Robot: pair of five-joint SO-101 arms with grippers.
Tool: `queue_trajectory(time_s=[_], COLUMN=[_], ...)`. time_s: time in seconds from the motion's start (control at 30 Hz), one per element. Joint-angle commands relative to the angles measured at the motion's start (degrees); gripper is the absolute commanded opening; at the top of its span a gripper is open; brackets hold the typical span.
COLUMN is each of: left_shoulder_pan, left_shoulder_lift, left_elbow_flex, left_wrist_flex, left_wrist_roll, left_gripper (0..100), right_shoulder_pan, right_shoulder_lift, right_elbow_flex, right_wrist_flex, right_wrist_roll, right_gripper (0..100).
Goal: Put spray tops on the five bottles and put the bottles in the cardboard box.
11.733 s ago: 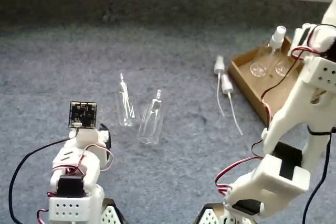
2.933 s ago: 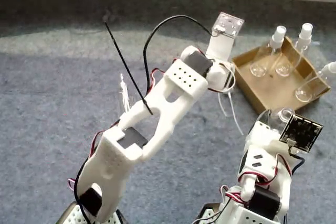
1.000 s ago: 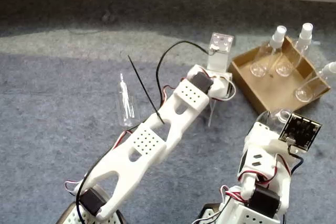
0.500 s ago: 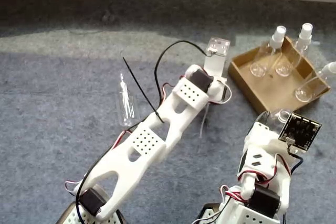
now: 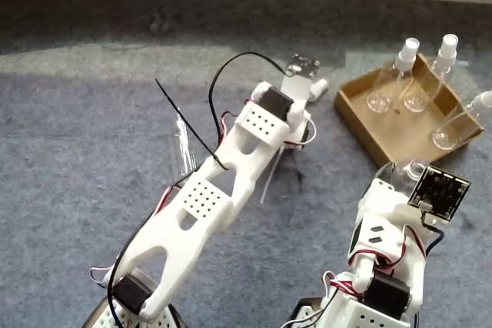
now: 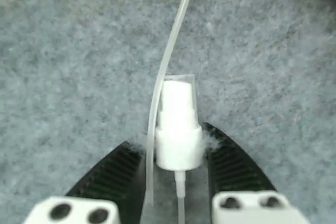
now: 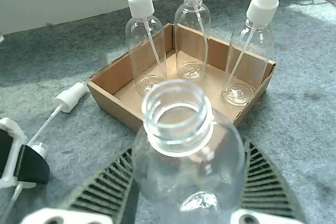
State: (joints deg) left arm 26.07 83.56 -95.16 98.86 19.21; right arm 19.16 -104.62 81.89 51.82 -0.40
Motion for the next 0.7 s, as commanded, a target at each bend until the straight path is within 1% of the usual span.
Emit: queue_trajectory(time_s=[0.0, 0.23, 0.33, 0.4, 0.67], left_shoulder_pan=[-5.85, -9.19, -9.54, -9.54, -9.63], left_shoulder_lift=[-0.4, -0.22, -0.57, -0.66, -0.92], left_elbow_flex=[0.22, 0.31, 0.31, 0.31, 0.13], left_wrist_flex=[1.58, 1.76, 2.02, 2.02, 2.02], left_wrist_roll=[-2.9, -11.08, -13.98, -16.18, -16.97], left_gripper=[2, 2, 0, 0, 0], right_shoulder_pan=[0.57, 0.57, 0.57, 0.57, 0.57], right_shoulder_lift=[-0.66, -0.66, -0.66, -0.66, -0.66], right_elbow_flex=[-0.57, -0.57, -0.57, -0.57, -0.57], right_wrist_flex=[-1.8, -1.8, -1.8, -1.8, -1.8], right_wrist_roll=[0.0, 0.0, 0.0, 0.0, 0.0], right_gripper=[21.4, 21.4, 21.4, 21.4, 21.4])
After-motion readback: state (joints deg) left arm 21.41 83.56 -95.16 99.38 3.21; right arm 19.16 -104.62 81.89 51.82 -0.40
